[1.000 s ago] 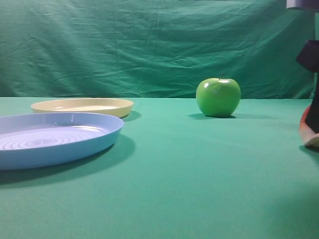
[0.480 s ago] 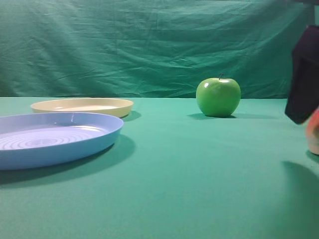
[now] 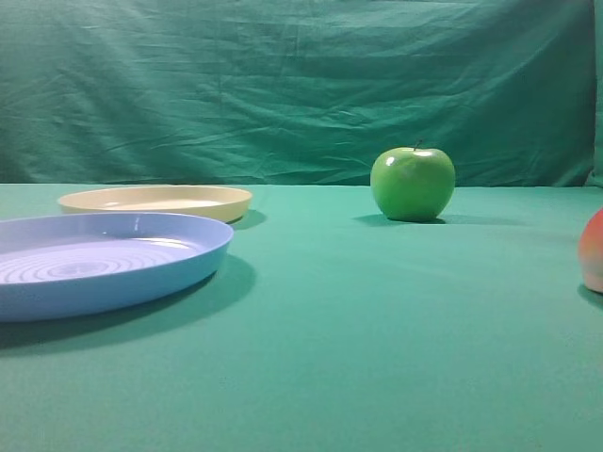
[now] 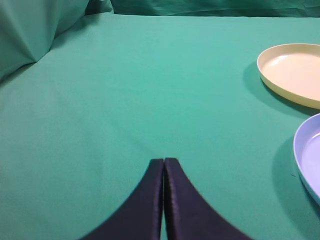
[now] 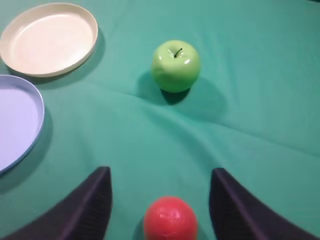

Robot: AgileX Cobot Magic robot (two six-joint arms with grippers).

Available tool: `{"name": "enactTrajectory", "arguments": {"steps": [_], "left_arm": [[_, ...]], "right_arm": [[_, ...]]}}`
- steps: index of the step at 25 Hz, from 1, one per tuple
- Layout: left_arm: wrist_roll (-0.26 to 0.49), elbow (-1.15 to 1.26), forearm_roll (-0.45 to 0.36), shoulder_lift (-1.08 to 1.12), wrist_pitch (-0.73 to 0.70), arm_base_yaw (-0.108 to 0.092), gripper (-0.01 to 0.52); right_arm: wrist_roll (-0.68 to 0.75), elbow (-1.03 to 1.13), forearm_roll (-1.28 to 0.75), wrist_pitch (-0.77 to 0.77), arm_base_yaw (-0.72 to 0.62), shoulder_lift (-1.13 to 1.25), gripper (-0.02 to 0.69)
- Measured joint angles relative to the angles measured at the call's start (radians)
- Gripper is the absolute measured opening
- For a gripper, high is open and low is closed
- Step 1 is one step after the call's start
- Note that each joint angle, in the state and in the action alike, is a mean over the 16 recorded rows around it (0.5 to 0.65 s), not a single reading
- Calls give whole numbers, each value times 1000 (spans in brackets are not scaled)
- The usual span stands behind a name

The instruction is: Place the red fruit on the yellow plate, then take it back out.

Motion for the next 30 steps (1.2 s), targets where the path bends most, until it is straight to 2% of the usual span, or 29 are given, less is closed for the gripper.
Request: {"name": "enactTrajectory", "arguments": {"steps": [5,9,18,30], "left_arm": [[0,0,0,0,0,0,0],[0,0,0,0,0,0,0],[0,0,0,0,0,0,0],[1,0,0,0,0,0,0]], "right_arm": [[0,0,13,82,0,-167,73],[0,1,14,124,0,-283,8],[0,69,-27,99,-65,-482,0],[-4,414,-45,-174,-343,-691,0]]}}
